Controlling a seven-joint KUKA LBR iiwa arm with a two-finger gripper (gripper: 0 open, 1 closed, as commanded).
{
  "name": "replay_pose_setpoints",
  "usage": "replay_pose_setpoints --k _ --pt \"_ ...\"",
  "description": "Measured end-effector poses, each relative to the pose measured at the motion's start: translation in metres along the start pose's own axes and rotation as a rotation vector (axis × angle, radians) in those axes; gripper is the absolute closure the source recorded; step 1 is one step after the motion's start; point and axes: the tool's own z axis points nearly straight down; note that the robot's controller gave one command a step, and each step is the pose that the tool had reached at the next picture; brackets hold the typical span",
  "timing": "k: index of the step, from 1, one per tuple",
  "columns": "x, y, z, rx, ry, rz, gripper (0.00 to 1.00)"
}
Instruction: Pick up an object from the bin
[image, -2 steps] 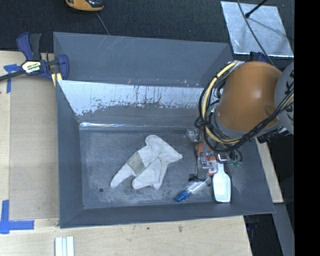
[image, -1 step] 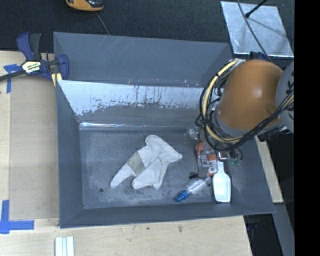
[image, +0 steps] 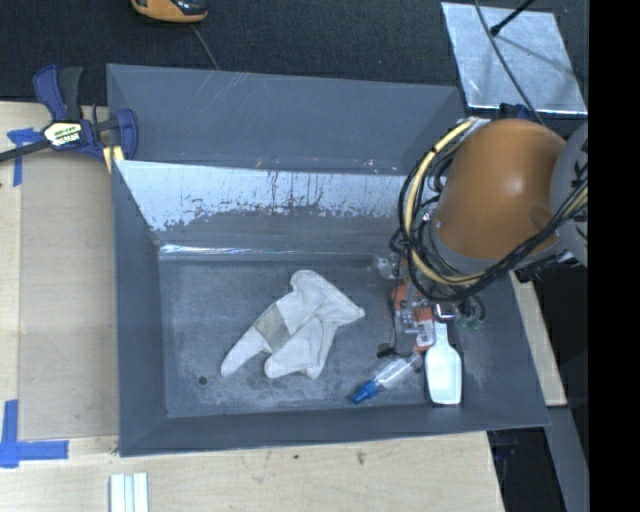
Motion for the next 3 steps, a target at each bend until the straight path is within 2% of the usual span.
replay_pose_setpoints --k 1,2,3 --pt "-0.01 -0.004 0.002 -0.001 0.008 -0.192 0.0" --pt "-0.031 0.009 0.04 0.001 -0.01 -0.266 0.0" --pt "-0.034 0.036 0.083 0.0 0.001 -0.32 0.0"
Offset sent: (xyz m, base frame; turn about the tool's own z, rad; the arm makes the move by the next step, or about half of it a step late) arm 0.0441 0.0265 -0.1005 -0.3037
